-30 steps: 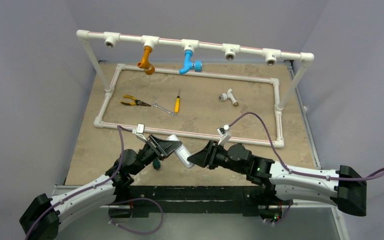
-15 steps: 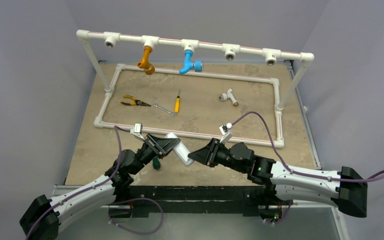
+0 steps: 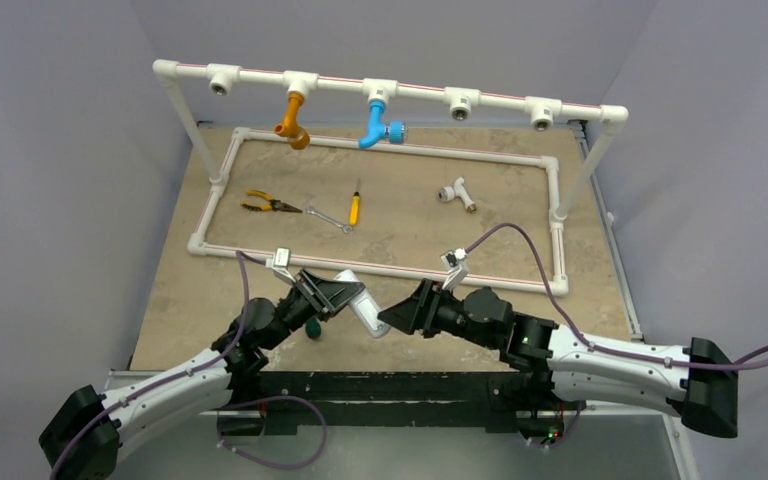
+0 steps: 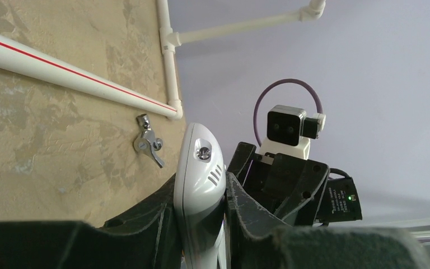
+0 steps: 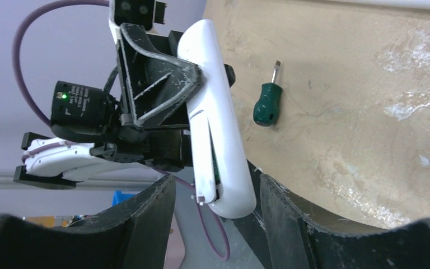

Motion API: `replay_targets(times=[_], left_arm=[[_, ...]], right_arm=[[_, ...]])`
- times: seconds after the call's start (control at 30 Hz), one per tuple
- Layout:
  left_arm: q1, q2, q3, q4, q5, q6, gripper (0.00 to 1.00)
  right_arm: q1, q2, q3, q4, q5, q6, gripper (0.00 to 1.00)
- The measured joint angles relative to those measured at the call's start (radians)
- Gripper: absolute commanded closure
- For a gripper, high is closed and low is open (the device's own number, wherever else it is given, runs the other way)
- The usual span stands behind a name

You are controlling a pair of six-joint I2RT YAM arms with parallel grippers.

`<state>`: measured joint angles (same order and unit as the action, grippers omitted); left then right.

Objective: Load the batteries into the remote control
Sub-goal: Load the battery cover into the remote control.

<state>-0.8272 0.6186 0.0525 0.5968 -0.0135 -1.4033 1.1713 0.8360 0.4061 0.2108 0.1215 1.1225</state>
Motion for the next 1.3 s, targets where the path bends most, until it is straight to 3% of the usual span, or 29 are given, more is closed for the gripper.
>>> replay_targets(times=[0.3,0.6,0.83,1.1,1.3], left_arm=[[0.000,0.014,0.007,0.000,0.002,0.001,1.00],[0.000,0.014,0.023,0.003,0.019,-0.004,1.00],[0.000,0.010,0.026,0.004,0.020,-0.011,1.00],[0.000,0.010,0.029,0.005,0.021,-0.011,1.00],[0.000,0.010,0.029,0.005,0.021,-0.011,1.00]], right_arm=[[0.000,-0.018,0.000,0.000,-0.002,-0.017,0.28],[0.000,0.024,-0.034,0.086,-0.011,-0.001,0.27],[-0.001,0.023,-0.059,0.172,-0.020,0.014,0.36],[-0.001,0.034,-0.059,0.199,-0.037,0.018,0.37],[-0.001,0.081,-0.059,0.202,-0.061,0.019,0.52]])
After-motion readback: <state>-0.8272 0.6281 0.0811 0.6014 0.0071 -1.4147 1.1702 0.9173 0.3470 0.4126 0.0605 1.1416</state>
